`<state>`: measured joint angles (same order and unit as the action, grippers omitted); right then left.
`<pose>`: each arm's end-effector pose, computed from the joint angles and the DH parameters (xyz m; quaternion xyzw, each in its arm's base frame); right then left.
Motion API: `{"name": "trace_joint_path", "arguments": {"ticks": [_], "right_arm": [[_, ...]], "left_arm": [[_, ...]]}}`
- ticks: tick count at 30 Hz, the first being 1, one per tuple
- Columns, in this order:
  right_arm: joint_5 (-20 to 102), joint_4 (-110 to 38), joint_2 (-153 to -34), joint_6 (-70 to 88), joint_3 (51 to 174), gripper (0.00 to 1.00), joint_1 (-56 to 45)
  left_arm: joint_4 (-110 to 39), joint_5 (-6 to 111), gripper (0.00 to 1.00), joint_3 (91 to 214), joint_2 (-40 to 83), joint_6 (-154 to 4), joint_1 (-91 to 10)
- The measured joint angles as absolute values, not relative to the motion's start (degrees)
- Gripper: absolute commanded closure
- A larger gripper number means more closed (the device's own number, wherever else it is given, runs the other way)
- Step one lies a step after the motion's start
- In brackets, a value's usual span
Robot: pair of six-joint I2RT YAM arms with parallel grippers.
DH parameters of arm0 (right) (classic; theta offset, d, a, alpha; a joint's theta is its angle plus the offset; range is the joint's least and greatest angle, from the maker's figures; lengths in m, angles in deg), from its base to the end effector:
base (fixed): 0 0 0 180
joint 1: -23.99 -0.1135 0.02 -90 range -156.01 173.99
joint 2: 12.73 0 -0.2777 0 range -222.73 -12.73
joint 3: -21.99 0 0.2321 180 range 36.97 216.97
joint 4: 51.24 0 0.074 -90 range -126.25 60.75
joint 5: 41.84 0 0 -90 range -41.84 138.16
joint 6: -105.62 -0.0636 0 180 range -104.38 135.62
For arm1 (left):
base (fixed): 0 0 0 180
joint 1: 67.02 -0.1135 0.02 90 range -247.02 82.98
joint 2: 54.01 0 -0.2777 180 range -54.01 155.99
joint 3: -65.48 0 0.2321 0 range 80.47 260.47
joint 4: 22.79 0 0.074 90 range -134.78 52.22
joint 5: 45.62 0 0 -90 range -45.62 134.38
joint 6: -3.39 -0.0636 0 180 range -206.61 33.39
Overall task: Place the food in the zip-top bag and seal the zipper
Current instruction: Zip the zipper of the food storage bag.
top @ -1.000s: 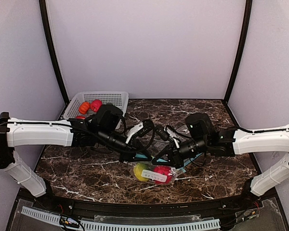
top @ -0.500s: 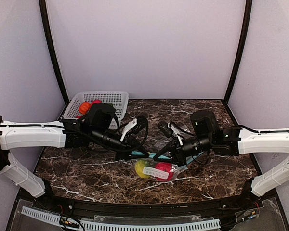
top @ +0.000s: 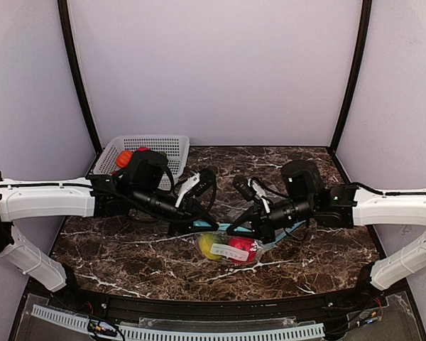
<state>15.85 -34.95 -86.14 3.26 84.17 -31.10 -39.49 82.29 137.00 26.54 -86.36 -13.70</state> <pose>0.1333 0.2504 0.2754 -0.4336 0.7122 0.4744 0.2822 0.1571 -0.2764 0.2971 0.5124 0.6393 -0.4723 0.3251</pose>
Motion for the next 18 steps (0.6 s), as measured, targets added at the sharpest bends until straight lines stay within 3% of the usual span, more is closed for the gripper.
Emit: {"name": "trace_joint_path", "arguments": {"ticks": [18], "right_arm": [[16.02,-33.25,-86.18,5.2,85.31,1.0,-31.08]], "left_arm": [[-41.94,83.82,0.99,137.79,26.48,-88.48,-14.58]]}}
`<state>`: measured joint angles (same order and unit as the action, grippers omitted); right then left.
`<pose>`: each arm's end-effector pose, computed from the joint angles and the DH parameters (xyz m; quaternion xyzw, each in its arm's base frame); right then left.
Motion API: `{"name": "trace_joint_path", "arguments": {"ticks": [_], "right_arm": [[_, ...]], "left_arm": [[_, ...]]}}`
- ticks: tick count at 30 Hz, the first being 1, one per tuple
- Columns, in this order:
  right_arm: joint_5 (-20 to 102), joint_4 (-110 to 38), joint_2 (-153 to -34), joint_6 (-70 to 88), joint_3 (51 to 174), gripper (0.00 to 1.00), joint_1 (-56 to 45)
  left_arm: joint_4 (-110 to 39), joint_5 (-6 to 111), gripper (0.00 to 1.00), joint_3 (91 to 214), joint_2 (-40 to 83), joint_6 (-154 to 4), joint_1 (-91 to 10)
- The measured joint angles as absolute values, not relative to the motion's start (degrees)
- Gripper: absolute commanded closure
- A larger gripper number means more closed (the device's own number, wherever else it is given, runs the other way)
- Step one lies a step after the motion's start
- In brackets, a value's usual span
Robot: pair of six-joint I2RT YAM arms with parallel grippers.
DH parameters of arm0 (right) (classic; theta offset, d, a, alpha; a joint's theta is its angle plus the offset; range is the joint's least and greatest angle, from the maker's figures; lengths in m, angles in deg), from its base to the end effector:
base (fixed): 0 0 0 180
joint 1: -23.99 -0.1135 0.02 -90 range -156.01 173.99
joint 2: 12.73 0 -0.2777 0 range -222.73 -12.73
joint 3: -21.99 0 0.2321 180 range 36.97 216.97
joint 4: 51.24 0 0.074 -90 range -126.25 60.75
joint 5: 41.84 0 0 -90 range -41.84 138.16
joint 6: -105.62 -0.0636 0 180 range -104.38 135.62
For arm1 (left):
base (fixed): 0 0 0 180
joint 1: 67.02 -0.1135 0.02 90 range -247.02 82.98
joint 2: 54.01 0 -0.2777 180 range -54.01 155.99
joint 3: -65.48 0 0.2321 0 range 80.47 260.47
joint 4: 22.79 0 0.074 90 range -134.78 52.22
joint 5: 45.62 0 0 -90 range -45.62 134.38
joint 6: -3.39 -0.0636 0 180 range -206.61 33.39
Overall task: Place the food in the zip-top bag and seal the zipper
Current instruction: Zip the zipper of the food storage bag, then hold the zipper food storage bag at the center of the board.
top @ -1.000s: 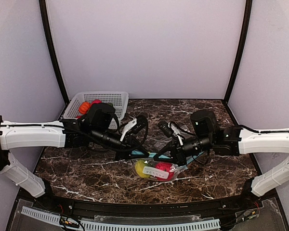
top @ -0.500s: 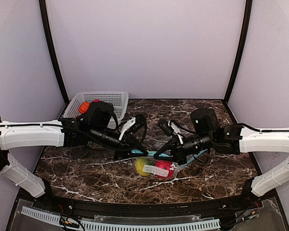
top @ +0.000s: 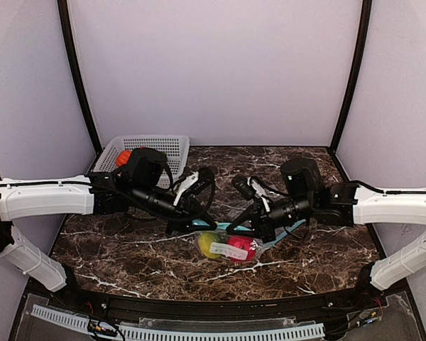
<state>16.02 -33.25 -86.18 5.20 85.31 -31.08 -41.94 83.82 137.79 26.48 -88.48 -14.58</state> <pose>0.1338 0.2507 0.2786 -0.4447 0.7084 0.4669 0.2871 0.1589 -0.2729 0.2978 0.5231 0.6353 -0.4697 0.3195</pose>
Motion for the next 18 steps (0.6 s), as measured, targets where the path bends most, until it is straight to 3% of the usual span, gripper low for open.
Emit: {"name": "trace_joint_path", "arguments": {"ticks": [7,13,18], "right_arm": [[14.25,-31.78,-87.93,3.81,87.13,0.8,-31.45],[13.07,-33.25,-91.28,2.65,88.37,0.5,-33.0],[12.46,-35.59,-92.04,1.36,88.39,0.45,-33.74]], "left_arm": [[-44.63,87.67,0.99,138.09,26.52,-85.66,-16.19],[-43.08,90.4,0.99,137.0,26.52,-81.53,-16.21],[-40.61,91.08,0.99,135.12,26.52,-78.8,-16.13]]}}
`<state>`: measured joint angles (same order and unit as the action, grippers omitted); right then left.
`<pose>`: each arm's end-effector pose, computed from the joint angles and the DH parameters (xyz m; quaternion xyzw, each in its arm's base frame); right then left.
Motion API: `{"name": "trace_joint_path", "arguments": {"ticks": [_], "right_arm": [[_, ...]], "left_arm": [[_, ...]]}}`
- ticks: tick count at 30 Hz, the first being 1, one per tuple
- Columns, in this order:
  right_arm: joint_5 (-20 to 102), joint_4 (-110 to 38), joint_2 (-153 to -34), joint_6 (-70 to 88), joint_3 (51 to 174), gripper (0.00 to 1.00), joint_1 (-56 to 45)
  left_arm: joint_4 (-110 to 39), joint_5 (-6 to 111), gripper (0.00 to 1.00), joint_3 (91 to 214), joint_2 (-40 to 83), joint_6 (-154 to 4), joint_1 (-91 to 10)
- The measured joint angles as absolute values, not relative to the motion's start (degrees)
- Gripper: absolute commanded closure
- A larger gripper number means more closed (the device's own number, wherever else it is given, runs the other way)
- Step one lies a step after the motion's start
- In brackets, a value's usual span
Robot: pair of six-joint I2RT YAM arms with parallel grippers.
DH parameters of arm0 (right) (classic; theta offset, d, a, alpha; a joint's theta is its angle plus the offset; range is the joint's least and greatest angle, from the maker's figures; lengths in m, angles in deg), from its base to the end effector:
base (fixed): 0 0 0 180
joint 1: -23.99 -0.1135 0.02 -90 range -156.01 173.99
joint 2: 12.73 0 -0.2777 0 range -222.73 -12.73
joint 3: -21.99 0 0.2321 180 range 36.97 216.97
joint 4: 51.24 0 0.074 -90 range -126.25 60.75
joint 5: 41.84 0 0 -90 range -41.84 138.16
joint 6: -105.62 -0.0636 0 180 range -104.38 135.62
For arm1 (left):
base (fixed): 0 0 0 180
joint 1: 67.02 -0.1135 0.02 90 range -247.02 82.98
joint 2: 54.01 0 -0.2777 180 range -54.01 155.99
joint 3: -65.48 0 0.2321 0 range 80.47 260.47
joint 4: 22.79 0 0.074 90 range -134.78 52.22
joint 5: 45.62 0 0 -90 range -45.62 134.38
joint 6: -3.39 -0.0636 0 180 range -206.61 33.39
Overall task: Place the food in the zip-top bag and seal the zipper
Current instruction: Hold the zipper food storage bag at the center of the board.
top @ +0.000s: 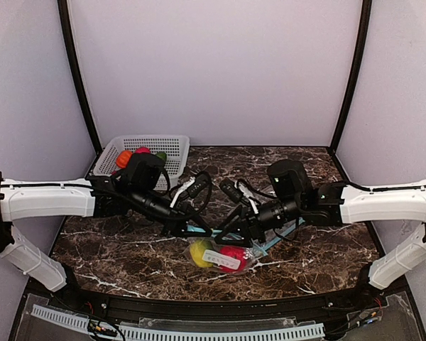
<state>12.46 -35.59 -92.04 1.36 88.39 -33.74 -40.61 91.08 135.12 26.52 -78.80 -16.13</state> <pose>0.1315 0.2778 0.2745 -0.4485 0.7021 0.4990 0.2385 0.1567 -0.2662 0.2871 0.4779 0.6605 -0.5266 0.2408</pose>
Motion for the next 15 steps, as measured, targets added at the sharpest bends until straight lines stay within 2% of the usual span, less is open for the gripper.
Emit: {"name": "trace_joint_path", "arguments": {"ticks": [15], "right_arm": [[13.97,-38.54,-95.95,0.66,89.14,0.48,-35.78]], "left_arm": [[-30.79,91.36,0.99,132.06,25.47,-71.48,-16.11]]}}
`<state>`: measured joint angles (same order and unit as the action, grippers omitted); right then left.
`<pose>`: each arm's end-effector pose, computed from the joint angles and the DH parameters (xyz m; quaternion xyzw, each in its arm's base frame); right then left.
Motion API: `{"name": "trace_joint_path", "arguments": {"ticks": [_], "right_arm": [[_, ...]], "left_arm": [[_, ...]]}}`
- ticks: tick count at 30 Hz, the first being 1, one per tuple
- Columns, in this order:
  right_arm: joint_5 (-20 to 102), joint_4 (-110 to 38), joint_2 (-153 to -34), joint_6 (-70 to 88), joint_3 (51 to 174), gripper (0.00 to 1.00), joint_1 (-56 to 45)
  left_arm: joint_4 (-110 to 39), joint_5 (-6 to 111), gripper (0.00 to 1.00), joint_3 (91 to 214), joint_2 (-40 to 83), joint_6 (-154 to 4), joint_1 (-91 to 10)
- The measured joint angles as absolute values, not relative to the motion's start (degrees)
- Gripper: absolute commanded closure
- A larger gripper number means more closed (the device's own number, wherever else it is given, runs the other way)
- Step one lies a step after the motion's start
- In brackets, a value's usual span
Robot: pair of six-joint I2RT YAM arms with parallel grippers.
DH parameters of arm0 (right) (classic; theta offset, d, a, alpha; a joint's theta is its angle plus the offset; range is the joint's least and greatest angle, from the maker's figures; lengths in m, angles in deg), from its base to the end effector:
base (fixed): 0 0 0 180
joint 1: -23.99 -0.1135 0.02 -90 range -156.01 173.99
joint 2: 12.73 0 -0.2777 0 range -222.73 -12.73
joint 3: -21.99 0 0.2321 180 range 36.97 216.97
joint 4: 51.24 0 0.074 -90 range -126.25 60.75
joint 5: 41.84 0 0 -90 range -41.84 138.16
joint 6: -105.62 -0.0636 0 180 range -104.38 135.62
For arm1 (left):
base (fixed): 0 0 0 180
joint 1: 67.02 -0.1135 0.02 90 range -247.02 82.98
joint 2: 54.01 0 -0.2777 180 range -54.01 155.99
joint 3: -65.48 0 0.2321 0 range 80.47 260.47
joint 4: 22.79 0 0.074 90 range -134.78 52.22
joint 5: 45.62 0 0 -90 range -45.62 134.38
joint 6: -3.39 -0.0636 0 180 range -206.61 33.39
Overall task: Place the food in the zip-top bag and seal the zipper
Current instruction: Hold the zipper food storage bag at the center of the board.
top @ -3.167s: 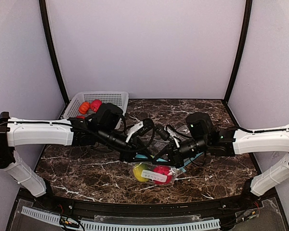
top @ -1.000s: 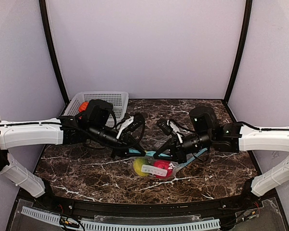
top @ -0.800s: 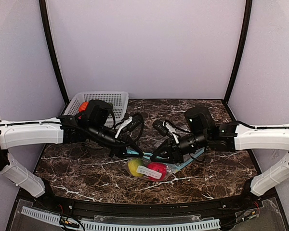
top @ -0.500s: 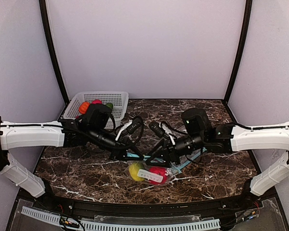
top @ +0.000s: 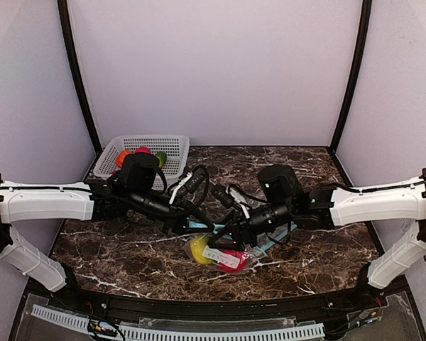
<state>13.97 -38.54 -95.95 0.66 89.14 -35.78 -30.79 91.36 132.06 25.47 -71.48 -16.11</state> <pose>0.1308 0.2955 0.2641 -0.4519 0.7034 0.4965 0.2333 0.1564 -0.2662 0.2928 0.4472 0.6494 -0.5587 0.2572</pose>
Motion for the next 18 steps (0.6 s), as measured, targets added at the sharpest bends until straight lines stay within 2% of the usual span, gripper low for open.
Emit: {"name": "trace_joint_path", "arguments": {"ticks": [3,9,11,18], "right_arm": [[14.67,-39.54,-96.04,0.44,89.14,0.5,-35.89],[15.85,-40.68,-96.13,-0.04,89.27,0.92,-36.04],[15.91,-40.88,-96.13,-0.04,89.38,1.0,-36.15],[16.09,-40.29,-96.08,0.11,89.44,1.0,-36.52]], "left_arm": [[-30.12,91.78,0.99,132.04,25.47,-70.86,-16.11],[-29.75,92.46,0.99,132.04,25.47,-70.32,-16.13],[-30.18,92.28,0.99,132.04,25.47,-70.45,-16.15],[-33.37,91.26,0.99,132.41,25.19,-73.42,-16.3]]}}
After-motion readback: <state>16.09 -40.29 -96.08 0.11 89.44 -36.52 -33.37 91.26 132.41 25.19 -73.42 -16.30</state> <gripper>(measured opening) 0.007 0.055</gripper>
